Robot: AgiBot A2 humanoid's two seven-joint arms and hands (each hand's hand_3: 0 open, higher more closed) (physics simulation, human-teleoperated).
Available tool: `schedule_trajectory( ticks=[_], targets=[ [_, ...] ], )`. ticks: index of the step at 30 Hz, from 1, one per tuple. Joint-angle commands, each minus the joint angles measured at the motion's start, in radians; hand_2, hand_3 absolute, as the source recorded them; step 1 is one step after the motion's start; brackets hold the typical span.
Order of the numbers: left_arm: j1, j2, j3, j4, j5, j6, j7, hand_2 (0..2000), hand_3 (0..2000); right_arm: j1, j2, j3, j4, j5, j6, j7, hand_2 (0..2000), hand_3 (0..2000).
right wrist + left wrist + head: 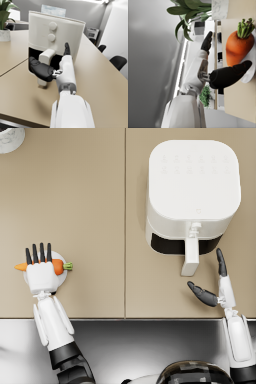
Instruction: Pick up the carrot and place it into the air fryer
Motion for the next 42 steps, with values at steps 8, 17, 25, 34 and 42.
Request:
schedule_trajectory(
  ticks=[8,17,25,34,42],
  targets=[
    [0.068,-0.012,0.048,0.223,0.009,0.079,0.003,0,0,0.02,-0.02,-0.013,-0.004,0.0,0.0,0.0,0,0],
    [0.114,-0.025,0.055,0.31,0.008,0.294,0.109,2000,2000,0.011,-0.031,-0.014,0.015,0.0,0.0,0.0,0,0],
    [0.001,-0.009,0.092,0.062,-0.033,0.377,0.257,2000,2000,0.003,-0.041,0.019,-0.026,0.0,0.0,0.0,0,0],
    [-0.059,0.009,0.097,-0.233,-0.423,0.364,0.268,2000,2000,0.01,-0.057,0.028,-0.133,0.0,0.0,0.0,0,0],
    [-0.012,0.009,0.147,-0.36,-0.771,0.364,0.269,2000,2000,0.054,-0.082,0.044,-0.275,0.0,0.0,0.0,0,0]
  ],
)
